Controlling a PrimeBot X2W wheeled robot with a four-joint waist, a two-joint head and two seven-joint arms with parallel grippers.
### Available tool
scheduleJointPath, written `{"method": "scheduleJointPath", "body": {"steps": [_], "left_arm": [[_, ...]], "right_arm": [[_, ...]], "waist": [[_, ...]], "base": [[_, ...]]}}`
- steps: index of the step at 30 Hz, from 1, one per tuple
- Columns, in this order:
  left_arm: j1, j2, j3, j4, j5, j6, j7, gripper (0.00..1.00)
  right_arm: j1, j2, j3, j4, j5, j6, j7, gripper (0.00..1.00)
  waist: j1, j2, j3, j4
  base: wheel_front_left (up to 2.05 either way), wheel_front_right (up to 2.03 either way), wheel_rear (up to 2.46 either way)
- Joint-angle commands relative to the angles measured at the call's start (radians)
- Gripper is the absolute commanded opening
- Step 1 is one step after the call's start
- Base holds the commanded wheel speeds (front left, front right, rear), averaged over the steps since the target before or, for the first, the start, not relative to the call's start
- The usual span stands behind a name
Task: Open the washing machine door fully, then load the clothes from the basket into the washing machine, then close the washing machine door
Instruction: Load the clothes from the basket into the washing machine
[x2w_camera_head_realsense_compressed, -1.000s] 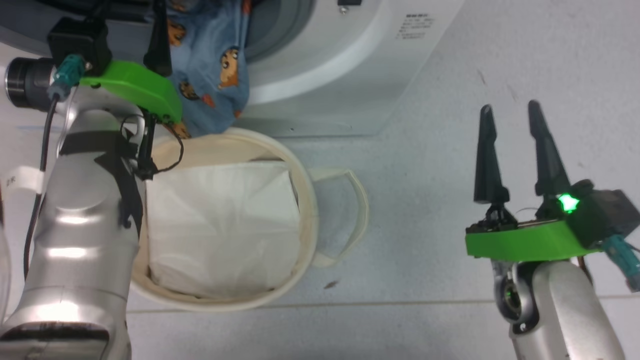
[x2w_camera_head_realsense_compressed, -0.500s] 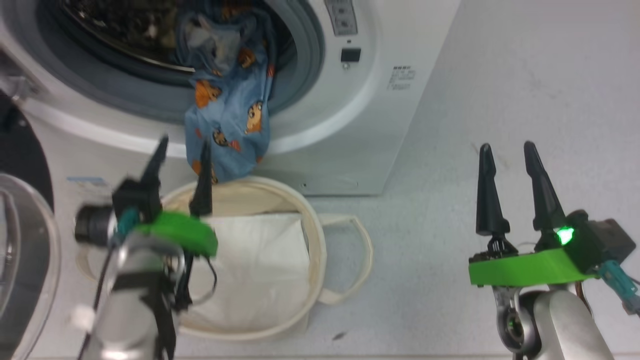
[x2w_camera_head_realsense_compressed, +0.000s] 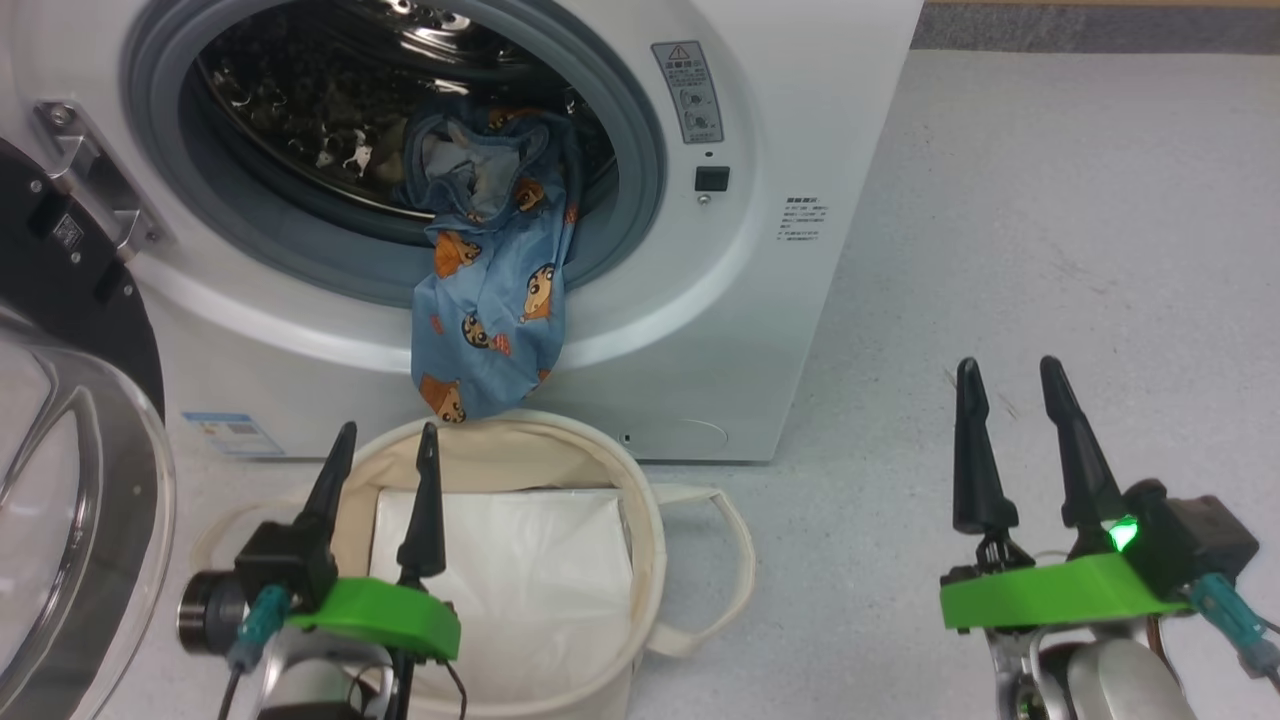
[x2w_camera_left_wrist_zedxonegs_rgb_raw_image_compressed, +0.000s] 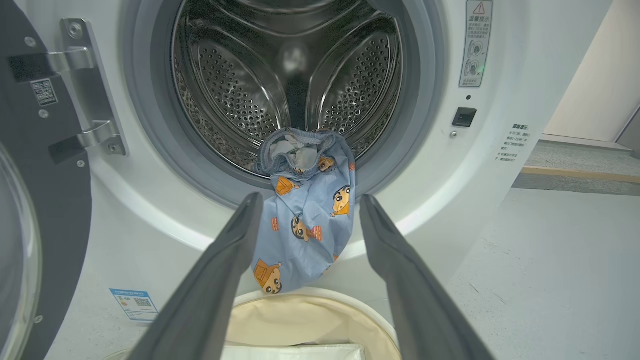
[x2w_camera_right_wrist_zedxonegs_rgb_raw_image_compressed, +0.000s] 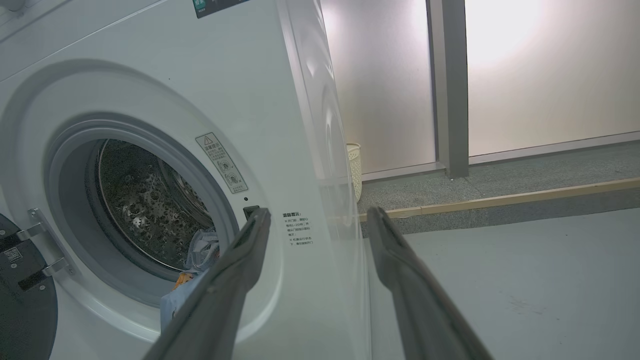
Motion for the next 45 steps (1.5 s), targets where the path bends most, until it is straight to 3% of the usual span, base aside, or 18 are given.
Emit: {"method": "scheduleJointPath", "body": {"steps": [1,10,19,21,31,36,40,45], "left_arm": [[-0.003,0.012,0.023,-0.054,-0.004,0.014,-0.005,1.0],[0.038,0.012,0.005,-0.126,0.045,0.038,-0.005,1.0],[0.03,0.012,-0.001,-0.074,0.005,0.016,-0.005,1.0],[0.02,0.013,0.002,-0.019,-0.053,-0.009,-0.005,1.0],[-0.145,0.023,0.008,0.251,-0.012,-0.038,-0.005,1.0],[-0.285,0.019,0.038,0.397,-0.057,-0.071,-0.005,1.0],[-0.402,0.028,0.037,0.504,-0.039,-0.066,-0.005,1.0],[-0.528,0.033,0.065,0.631,-0.046,-0.019,-0.005,1.0]], "right_arm": [[-0.002,0.002,0.019,-0.027,0.005,0.001,-0.005,1.0],[0.02,0.002,0.012,0.099,-0.027,0.001,-0.005,1.0],[-0.003,0.002,0.015,0.113,-0.015,0.001,-0.005,1.0],[-0.007,0.002,0.019,0.109,-0.011,0.001,-0.005,1.0],[-0.037,0.002,0.028,0.075,-0.011,0.001,-0.005,1.0],[-0.067,0.002,0.032,0.051,-0.01,0.001,-0.005,1.0],[-0.097,0.002,0.046,0.034,-0.012,0.001,-0.005,1.0],[-0.124,0.002,0.045,0.022,-0.013,0.001,-0.005,1.0]], "waist": [[0.0001,-0.0001,-0.002,0.0],[0.0001,-0.0001,-0.013,0.006],[0.0001,-0.0001,-0.002,-0.014],[0.0001,-0.0001,0.006,-0.025],[0.0001,-0.0001,0.121,-0.096],[0.0001,-0.0001,0.214,-0.125],[0.0001,-0.0001,0.279,-0.145],[0.0001,-0.0001,0.334,-0.165]], "base": [[0.0,0.0,0.0],[0.0,0.0,0.0],[0.0,0.0,0.0],[0.0,0.0,0.0],[0.0,0.0,0.0],[0.0,0.0,0.0],[0.0,0.0,0.0],[0.0,0.0,0.0]]}}
